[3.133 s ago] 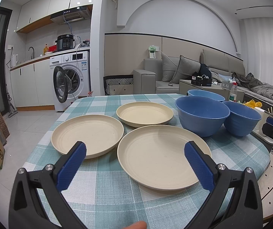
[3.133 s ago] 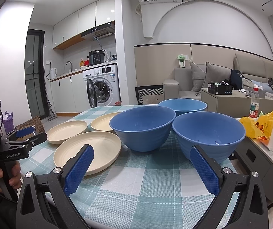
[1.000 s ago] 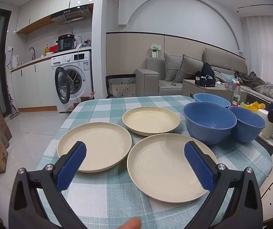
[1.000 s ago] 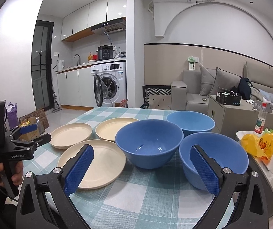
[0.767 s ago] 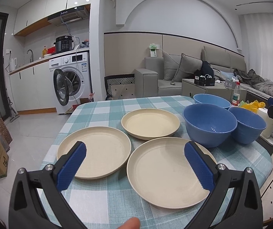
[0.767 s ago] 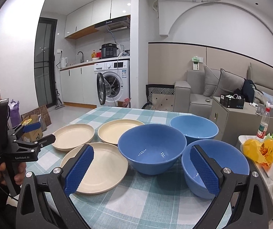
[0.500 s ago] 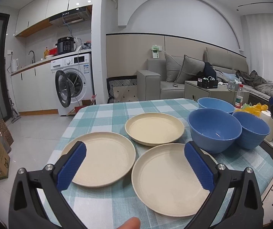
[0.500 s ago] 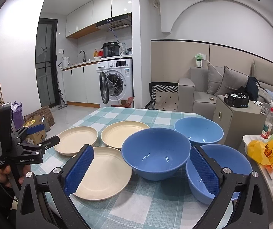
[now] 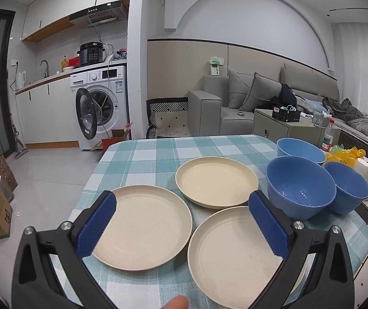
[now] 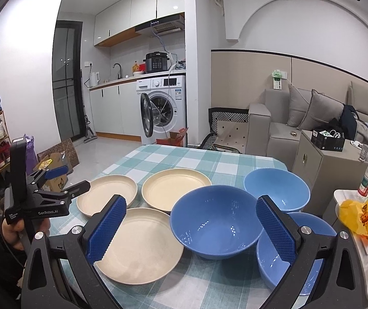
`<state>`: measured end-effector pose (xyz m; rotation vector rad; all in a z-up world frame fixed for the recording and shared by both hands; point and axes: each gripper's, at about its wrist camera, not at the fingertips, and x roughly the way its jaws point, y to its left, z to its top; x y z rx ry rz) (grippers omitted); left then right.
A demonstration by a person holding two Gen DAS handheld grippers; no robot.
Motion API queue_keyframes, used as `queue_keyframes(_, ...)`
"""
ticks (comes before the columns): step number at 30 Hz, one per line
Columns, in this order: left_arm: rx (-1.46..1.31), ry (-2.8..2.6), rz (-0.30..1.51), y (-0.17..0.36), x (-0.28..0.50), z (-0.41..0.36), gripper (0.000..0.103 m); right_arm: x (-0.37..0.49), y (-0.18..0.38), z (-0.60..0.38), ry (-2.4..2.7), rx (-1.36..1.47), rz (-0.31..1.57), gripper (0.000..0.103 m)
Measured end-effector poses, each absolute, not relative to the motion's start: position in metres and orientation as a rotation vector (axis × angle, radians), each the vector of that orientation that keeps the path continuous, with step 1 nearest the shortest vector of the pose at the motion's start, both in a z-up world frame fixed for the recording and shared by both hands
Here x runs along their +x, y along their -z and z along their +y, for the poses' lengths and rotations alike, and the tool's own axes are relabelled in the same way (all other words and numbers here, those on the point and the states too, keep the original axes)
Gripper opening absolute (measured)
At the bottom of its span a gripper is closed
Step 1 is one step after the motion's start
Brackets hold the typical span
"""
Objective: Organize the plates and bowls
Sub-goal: 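Move both grippers forward toward the large cream plates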
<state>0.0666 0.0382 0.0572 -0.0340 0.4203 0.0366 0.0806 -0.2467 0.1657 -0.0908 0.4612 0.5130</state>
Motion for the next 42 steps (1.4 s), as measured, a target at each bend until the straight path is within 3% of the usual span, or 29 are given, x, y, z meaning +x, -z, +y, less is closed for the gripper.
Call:
queue_keyframes(31, -0.003, -0.063, 0.468, -0.093, 0.139, 0.058, 0.103, 0.182, -0.229, -0.21, -0.547, -0.079, 0.529, 0.103)
queue_keyframes(42, 0.007, -0.027, 0.527, -0.085, 0.164, 0.057, 0.103, 0.213, -0.215, -0.195, -0.571, -0.092, 0.607, 0.103)
